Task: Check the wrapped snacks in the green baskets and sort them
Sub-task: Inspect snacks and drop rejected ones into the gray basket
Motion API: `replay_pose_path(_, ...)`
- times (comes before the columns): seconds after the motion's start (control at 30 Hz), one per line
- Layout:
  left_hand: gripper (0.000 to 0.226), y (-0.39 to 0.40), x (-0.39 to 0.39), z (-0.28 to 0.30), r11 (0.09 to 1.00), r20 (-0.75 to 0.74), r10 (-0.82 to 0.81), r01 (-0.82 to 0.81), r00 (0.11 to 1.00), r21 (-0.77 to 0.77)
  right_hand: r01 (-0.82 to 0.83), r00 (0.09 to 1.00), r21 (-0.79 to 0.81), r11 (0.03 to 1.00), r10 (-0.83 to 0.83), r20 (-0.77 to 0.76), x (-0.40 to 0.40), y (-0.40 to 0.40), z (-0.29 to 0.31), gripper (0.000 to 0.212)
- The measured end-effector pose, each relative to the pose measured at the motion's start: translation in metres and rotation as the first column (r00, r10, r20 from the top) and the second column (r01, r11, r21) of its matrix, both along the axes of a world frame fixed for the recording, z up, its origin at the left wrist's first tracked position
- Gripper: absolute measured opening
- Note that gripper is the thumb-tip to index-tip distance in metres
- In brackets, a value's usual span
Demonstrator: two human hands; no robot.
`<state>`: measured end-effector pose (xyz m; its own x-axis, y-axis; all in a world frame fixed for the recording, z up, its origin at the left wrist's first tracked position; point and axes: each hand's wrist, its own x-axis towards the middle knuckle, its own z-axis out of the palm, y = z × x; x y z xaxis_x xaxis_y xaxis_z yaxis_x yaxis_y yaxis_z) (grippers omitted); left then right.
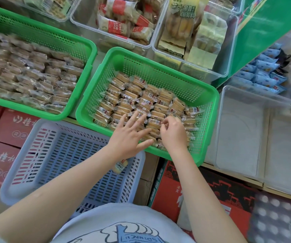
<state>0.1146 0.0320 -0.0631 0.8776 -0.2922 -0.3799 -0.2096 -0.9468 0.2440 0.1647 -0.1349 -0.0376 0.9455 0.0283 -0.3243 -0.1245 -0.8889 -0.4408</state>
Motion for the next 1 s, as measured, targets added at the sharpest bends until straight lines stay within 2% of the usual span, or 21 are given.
replay_pose_path(0.17, 0.092, -0.003, 0.003, 0.004, 1.0, -0.057, 0.015, -0.014, 0.998, 0.017, -0.082, 0.995, -0.026, 0.996, 0.081, -0.061, 0.008, -0.004, -0.013, 0.025)
replay_pose_path(0.43, 0.085, -0.004, 0.004, 0.004, 0.999, -0.064, 0.038, -0.038, 0.997, 0.012, -0.114, 0.988, -0.109, 0.988, 0.1, -0.119, 0.021, -0.001, -0.015, 0.01)
replay_pose_path(0.57, 0.07, -0.004, 0.003, 0.005, 0.999, -0.07, 0.045, -0.045, 0.997, 0.005, 0.142, 0.986, 0.131, 0.981, -0.128, -0.106, 0.029, -0.003, -0.019, 0.014)
replay_pose_path(0.63, 0.068, -0.004, 0.003, 0.006, 0.999, -0.073, 0.042, -0.041, 0.996, 0.01, 0.323, 0.944, 0.267, 0.908, -0.288, -0.163, 0.03, -0.004, -0.019, 0.017)
replay_pose_path(0.7, 0.066, -0.004, 0.003, 0.007, 0.999, -0.079, 0.044, -0.043, 0.996, 0.015, 0.446, 0.893, 0.324, 0.835, -0.389, -0.227, 0.03, -0.004, -0.019, 0.017)
replay_pose_path(0.77, 0.065, -0.003, 0.004, 0.007, 0.999, -0.084, 0.046, -0.044, 0.995, 0.014, 0.485, 0.873, 0.318, 0.814, -0.432, -0.227, 0.03, -0.004, -0.017, 0.015)
replay_pose_path(0.83, 0.064, -0.003, 0.004, 0.007, 0.999, -0.083, 0.045, -0.044, 0.996, 0.012, 0.477, 0.879, 0.325, 0.817, -0.448, -0.165, 0.029, -0.004, -0.014, 0.015)
replay_pose_path(1.0, 0.064, -0.004, 0.004, 0.009, 0.999, -0.084, 0.046, -0.045, 0.995, 0.012, 0.372, 0.925, 0.466, 0.803, -0.36, -0.119, 0.021, -0.008, 0.006, 0.013)
